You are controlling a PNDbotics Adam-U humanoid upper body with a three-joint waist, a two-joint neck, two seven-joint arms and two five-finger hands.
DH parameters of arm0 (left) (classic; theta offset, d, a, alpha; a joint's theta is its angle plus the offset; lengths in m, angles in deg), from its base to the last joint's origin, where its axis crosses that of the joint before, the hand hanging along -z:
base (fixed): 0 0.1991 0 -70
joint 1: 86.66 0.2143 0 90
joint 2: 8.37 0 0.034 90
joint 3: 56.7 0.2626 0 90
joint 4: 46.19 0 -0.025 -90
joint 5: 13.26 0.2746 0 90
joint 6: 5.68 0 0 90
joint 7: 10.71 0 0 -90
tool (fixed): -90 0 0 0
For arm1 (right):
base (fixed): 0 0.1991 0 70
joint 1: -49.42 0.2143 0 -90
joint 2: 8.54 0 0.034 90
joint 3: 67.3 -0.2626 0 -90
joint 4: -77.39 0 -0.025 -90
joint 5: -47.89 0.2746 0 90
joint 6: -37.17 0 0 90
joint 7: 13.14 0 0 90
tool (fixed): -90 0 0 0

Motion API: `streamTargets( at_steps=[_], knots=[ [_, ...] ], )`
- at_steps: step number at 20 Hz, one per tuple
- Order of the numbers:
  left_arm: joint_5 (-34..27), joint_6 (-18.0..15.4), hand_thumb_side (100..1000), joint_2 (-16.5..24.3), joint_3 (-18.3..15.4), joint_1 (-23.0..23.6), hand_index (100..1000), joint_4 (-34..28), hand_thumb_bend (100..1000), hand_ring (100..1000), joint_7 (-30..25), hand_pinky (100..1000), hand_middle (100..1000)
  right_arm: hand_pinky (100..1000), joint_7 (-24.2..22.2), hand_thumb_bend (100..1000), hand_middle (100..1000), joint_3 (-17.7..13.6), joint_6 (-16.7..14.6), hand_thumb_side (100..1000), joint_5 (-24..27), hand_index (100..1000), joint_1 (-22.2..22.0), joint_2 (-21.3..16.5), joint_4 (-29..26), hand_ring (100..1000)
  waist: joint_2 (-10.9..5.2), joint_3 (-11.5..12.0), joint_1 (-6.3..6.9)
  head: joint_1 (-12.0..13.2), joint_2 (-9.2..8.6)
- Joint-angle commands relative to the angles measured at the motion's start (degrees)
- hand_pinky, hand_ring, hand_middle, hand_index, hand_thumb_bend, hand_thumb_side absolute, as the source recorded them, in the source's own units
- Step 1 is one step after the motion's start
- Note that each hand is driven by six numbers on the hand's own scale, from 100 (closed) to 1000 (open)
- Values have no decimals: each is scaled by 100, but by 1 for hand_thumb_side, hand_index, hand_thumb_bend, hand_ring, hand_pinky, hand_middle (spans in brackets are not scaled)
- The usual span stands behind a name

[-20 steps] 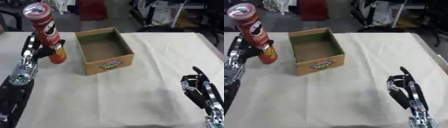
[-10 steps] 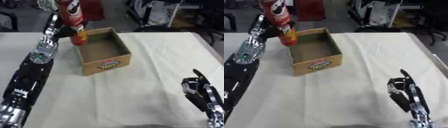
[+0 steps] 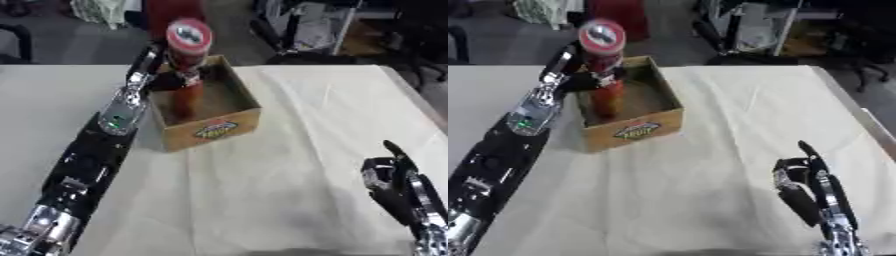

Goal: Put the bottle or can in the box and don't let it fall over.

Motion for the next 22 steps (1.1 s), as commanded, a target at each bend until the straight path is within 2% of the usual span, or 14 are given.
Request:
streamTargets(
  at_steps=[1, 2, 5, 8, 9, 12, 16, 19, 22],
  knots=[
    [339, -38, 642, 59, -20, -30, 1000, -81, 929, 1000, 156, 961, 953, 743, -4, 100, 657, -28, -13, 481, 44, 1000, 72, -38, -52, 662, -55, 12, 9, -29, -48],
    [338, -28, 664, 82, -53, 26, 1000, -156, 933, 1000, 268, 961, 955, 743, 2, 100, 657, -37, -12, 481, 43, 1000, 74, -36, -51, 662, -55, 26, 8, -41, -53],
    [144, 53, 622, 217, -121, 288, 1000, -646, 866, 1000, 548, 957, 944, 743, 29, 100, 657, -67, -8, 482, 41, 1000, 74, -35, -48, 662, -53, 84, 13, -68, -63],
    [-363, 135, 585, 335, -221, 803, 996, -1506, 818, 996, 622, 955, 929, 743, 59, 100, 656, -102, -3, 483, 36, 1000, 75, -36, -44, 662, -42, 149, 28, -123, -86],
    [-493, 203, 574, 372, -235, 959, 989, -1770, 768, 991, 609, 951, 920, 743, 68, 100, 656, -109, -2, 483, 35, 1000, 76, -39, -43, 662, -37, 163, 32, -139, -90],
    [-842, 307, 553, 481, -426, 2019, 977, -2920, 724, 981, 505, 943, 901, 743, 119, 100, 656, -166, 10, 486, 28, 1000, 67, -67, -41, 662, -6, 287, 80, -225, -64],
    [-968, 542, 540, 476, -844, 3138, 965, -4092, 689, 969, 483, 935, 884, 743, 150, 100, 656, -196, 9, 490, 20, 1000, 64, -93, -43, 662, 9, 418, 142, -285, -27],
    [-1092, 587, 550, 360, -1075, 3761, 956, -4561, 661, 964, 416, 936, 870, 743, 160, 100, 655, -210, 6, 491, 14, 1000, 62, -100, -42, 662, 4, 465, 171, -317, -22],
    [-1145, 620, 564, 170, -1317, 4170, 949, -4764, 640, 957, 364, 934, 856, 743, 165, 100, 655, -202, 7, 491, 19, 1000, 64, -103, -38, 661, -18, 512, 191, -333, 11]
  ],
)
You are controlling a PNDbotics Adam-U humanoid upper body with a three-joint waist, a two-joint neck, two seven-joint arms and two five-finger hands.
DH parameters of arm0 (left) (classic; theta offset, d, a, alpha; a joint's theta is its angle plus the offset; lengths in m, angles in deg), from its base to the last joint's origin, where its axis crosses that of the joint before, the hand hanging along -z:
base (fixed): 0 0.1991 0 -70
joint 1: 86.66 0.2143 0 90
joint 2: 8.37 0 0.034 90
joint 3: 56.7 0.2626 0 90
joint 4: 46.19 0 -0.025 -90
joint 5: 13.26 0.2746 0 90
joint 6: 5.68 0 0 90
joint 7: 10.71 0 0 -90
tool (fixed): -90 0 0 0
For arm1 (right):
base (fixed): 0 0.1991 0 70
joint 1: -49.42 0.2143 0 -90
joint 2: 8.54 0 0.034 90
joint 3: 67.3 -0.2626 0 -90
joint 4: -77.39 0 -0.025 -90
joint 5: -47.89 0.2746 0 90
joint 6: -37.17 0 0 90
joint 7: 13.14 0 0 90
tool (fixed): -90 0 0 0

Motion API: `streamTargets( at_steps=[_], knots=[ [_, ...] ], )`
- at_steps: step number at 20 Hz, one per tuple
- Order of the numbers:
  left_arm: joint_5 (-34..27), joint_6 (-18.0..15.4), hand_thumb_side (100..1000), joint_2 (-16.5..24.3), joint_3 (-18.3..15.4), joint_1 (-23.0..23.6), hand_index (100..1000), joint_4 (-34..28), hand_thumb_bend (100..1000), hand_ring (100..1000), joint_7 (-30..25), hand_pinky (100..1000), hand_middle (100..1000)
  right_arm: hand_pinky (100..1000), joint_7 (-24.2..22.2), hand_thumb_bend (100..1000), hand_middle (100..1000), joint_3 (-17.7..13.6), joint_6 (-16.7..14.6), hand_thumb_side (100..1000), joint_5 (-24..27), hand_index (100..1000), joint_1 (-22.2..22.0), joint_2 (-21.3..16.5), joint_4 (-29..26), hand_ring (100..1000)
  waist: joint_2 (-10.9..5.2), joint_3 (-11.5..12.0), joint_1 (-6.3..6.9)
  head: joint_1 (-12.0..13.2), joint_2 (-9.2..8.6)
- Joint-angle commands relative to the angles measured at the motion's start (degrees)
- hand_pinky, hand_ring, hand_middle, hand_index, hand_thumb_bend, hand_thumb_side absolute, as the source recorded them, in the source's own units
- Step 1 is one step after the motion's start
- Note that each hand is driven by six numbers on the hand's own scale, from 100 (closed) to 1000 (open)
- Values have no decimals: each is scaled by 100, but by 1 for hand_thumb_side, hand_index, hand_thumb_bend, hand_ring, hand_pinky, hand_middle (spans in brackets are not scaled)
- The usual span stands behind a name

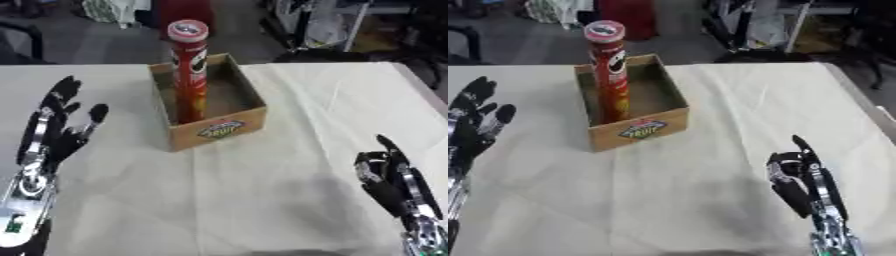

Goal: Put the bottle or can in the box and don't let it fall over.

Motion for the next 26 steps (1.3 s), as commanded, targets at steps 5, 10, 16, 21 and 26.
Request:
streamTargets(
  at_steps=[5, 10, 16, 21, 26],
  knots=[
    [-94, 114, 570, -289, -423, 316, 941, -394, 623, 952, -12, 932, 846, 742, -6, 100, 654, 3, -14, 495, 13, 1000, 46, -112, -31, 661, -92, 66, 49, 64, 111],
    [-80, 170, 571, -330, -474, 338, 935, -409, 614, 948, 56, 930, 838, 742, -15, 100, 653, 21, -20, 496, 24, 1000, 44, -123, -26, 661, -96, 88, 76, 242, 187],
    [-109, 174, 570, -378, -434, 320, 934, -412, 612, 949, 9, 931, 838, 742, -5, 100, 653, 17, -16, 496, 31, 1000, 44, -123, -25, 661, -77, 84, 71, 282, 189],
    [-129, 163, 569, -394, -424, 328, 934, -416, 610, 949, -21, 931, 837, 742, -5, 100, 653, 18, -14, 496, 35, 1000, 46, -119, -24, 661, -74, 70, 74, 270, 189],
    [-135, 169, 570, -413, -423, 343, 933, -428, 607, 949, -31, 931, 836, 742, -1, 100, 653, 13, -10, 495, 32, 1000, 42, -118, -22, 661, -84, 78, 69, 245, 189]
  ],
)
